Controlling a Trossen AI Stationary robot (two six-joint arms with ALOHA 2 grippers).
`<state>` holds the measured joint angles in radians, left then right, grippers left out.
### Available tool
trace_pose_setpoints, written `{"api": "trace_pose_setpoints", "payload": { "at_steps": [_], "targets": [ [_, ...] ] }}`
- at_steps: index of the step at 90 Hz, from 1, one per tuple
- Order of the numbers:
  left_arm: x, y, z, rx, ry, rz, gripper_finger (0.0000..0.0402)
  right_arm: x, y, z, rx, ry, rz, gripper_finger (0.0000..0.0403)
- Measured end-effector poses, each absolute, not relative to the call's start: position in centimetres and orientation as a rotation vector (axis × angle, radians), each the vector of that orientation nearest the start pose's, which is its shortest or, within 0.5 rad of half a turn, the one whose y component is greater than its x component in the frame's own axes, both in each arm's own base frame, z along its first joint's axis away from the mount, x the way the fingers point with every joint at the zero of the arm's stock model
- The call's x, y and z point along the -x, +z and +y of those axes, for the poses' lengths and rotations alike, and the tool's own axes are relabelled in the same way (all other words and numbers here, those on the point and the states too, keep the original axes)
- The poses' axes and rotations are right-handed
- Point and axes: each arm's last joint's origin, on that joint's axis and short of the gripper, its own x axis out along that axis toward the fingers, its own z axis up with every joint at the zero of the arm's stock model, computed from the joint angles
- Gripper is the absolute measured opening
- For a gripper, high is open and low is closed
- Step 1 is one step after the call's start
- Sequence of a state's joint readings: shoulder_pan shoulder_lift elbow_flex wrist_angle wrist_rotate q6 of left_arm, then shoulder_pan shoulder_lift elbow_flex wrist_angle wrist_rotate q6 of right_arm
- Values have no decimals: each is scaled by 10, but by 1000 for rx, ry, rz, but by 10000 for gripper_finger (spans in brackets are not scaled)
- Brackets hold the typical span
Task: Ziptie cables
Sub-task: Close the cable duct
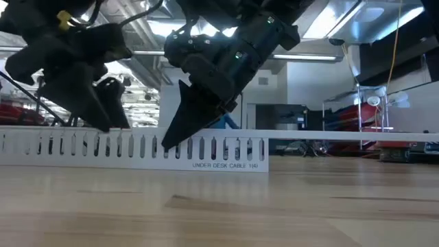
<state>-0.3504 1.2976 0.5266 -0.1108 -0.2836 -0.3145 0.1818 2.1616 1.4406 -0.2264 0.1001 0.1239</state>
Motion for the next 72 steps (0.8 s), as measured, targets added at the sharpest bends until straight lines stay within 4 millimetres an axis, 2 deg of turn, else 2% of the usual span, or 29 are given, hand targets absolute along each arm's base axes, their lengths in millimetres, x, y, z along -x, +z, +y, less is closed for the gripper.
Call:
{"api": "trace_pose_setpoints", "payload": {
  "at_steps": [26, 72],
  "targets": [
    [-212, 154, -83, 37, 2, 825, 306, -440, 128, 78, 18, 23, 940, 229],
    [-211, 155, -88, 77, -42, 813, 306, -440, 127, 79, 18, 32, 943, 229]
  ]
}}
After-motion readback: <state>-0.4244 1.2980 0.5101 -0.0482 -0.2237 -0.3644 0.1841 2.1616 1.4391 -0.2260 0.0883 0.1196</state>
